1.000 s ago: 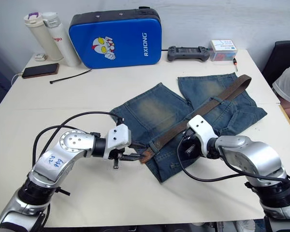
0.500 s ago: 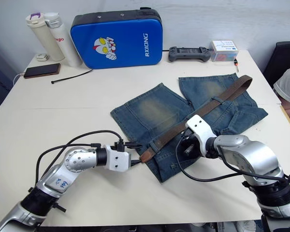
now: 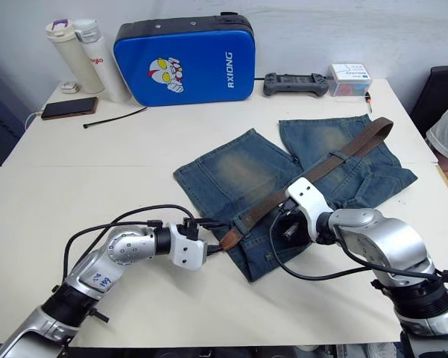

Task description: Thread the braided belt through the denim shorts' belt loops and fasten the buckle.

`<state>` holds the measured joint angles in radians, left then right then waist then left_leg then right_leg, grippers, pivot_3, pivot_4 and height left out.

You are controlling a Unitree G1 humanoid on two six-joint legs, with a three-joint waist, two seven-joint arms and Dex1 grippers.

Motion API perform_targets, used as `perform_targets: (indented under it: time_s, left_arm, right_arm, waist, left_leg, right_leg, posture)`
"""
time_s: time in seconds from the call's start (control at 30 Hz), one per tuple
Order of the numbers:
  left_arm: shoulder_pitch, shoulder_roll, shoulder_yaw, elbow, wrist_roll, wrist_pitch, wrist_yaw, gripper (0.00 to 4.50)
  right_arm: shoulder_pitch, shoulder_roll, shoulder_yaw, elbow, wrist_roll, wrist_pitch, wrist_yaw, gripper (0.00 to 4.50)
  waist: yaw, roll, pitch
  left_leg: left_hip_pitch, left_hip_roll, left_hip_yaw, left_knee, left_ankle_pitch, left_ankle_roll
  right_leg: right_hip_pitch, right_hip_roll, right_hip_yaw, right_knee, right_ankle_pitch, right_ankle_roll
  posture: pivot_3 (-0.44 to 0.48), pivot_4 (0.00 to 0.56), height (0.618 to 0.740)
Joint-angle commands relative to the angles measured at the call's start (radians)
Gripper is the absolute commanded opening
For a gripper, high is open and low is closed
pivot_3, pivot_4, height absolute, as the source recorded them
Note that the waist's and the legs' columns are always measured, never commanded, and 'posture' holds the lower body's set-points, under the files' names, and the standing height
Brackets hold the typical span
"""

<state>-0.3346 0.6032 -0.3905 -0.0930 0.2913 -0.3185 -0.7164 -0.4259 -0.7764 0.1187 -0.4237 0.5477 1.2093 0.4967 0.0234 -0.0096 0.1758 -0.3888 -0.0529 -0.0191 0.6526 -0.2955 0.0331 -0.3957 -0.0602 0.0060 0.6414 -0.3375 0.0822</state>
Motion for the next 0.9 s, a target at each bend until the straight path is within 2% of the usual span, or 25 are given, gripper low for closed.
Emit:
perform_targets:
  time_s: [0.03, 0.23, 0.43, 0.57, 0.83, 0.9]
  left_arm:
    - [0.023, 0.005, -0.028, 0.003, -0.006, -0.007, -0.048, 2.79]
    - [0.030, -0.010, -0.027, -0.010, -0.059, 0.018, -0.090, 2.79]
    - [0.049, 0.021, -0.010, -0.031, -0.137, 0.041, -0.167, 2.79]
    - [0.012, -0.018, -0.040, 0.046, -0.040, 0.047, -0.116, 2.79]
    - [0.019, -0.045, -0.037, 0.063, -0.022, 0.134, -0.100, 2.79]
    - [0.020, -0.049, -0.036, 0.064, -0.023, 0.162, -0.099, 2.25]
  right_arm:
    - [-0.013, 0.013, -0.010, -0.005, -0.015, 0.008, -0.007, 0.00]
    - [-0.010, 0.024, -0.012, -0.007, -0.023, 0.011, -0.008, 0.00]
    - [-0.005, 0.025, -0.019, -0.011, -0.026, 0.017, -0.007, 0.00]
    - [-0.008, 0.022, -0.016, -0.010, -0.030, 0.016, -0.004, 0.00]
    - [-0.001, 0.023, -0.033, -0.021, -0.029, 0.027, -0.012, 0.00]
    - [0.001, 0.025, -0.034, -0.023, -0.028, 0.029, -0.014, 0.00]
  waist:
    - [0.000, 0.000, 0.000]
    - [-0.001, 0.000, 0.000]
    - [-0.002, 0.000, 0.000]
    - [-0.002, 0.000, 0.000]
    - [0.002, 0.001, -0.002]
    - [0.002, 0.001, -0.002]
  left_leg:
    - [0.000, 0.000, 0.000, 0.000, 0.000, 0.000]
    - [0.000, 0.000, 0.000, 0.000, 0.000, 0.000]
    - [0.000, 0.000, 0.000, 0.000, 0.000, 0.000]
    - [0.000, 0.000, 0.000, 0.000, 0.000, 0.000]
    - [0.002, 0.000, 0.000, 0.001, -0.003, 0.005]
    - [0.002, 0.000, 0.000, 0.001, -0.003, 0.005]
  right_leg:
    - [0.000, 0.000, 0.000, 0.000, 0.000, 0.000]
    - [0.000, 0.000, 0.000, 0.000, 0.000, 0.000]
    - [0.000, 0.000, 0.000, 0.000, 0.000, 0.000]
    - [0.000, 0.000, 0.000, 0.000, 0.000, 0.000]
    - [0.002, 0.000, 0.000, 0.000, 0.000, 0.000]
    - [0.002, 0.000, 0.000, 0.000, 0.000, 0.000]
  posture:
    - [0.000, 0.150, 0.740]
    - [0.000, 0.150, 0.740]
    - [0.000, 0.150, 0.740]
    - [0.000, 0.150, 0.740]
    - [0.000, 0.150, 0.740]
    - [0.000, 0.150, 0.740]
